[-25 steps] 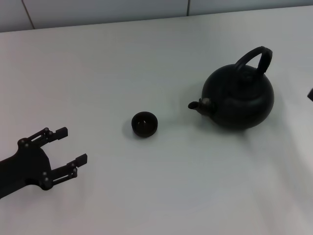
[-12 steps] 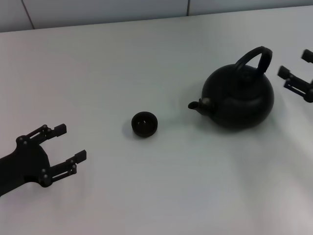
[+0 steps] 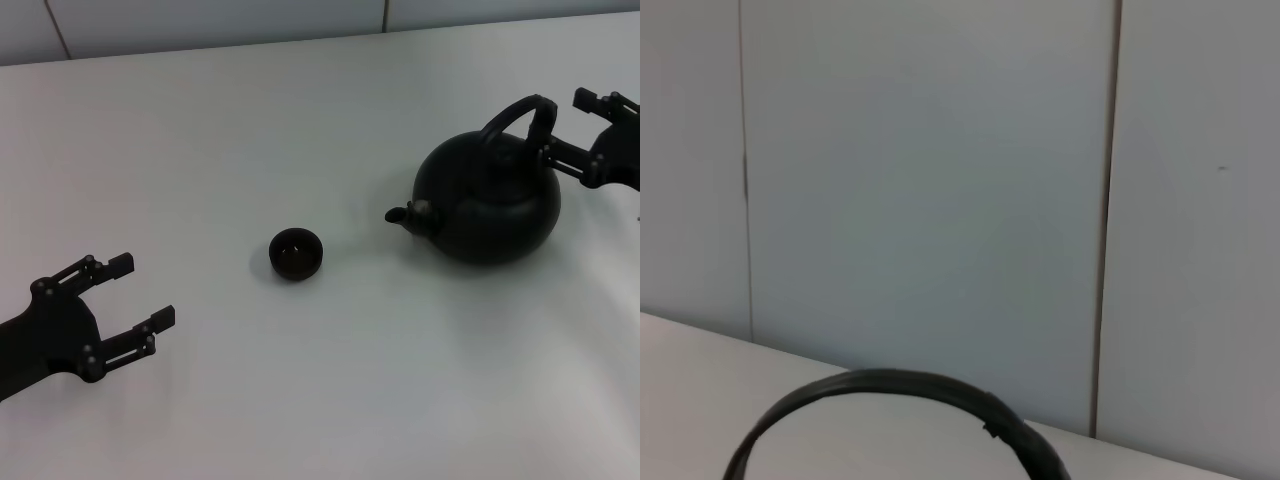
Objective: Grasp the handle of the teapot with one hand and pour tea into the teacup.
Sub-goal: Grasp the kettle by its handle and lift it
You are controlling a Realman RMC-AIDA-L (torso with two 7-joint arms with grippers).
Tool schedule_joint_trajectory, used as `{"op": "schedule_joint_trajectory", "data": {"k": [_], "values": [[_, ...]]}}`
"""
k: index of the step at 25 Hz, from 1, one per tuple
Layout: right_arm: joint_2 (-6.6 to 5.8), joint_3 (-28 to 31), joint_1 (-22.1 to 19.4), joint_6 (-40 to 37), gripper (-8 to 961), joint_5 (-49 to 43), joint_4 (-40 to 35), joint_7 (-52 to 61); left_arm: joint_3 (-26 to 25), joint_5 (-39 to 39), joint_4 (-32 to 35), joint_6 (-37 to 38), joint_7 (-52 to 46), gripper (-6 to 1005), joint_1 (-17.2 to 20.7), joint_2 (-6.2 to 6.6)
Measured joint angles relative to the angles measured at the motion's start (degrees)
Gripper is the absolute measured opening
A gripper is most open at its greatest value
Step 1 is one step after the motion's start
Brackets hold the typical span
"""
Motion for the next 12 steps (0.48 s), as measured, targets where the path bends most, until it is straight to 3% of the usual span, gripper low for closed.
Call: {"op": "schedule_joint_trajectory", "data": {"k": [12], "values": [[-0.09, -1.7, 1.2, 1.2, 732, 0.0, -0.1, 0.9, 0.0, -0.5, 0.0, 0.1, -0.1, 801, 0.0, 0.00]]}}
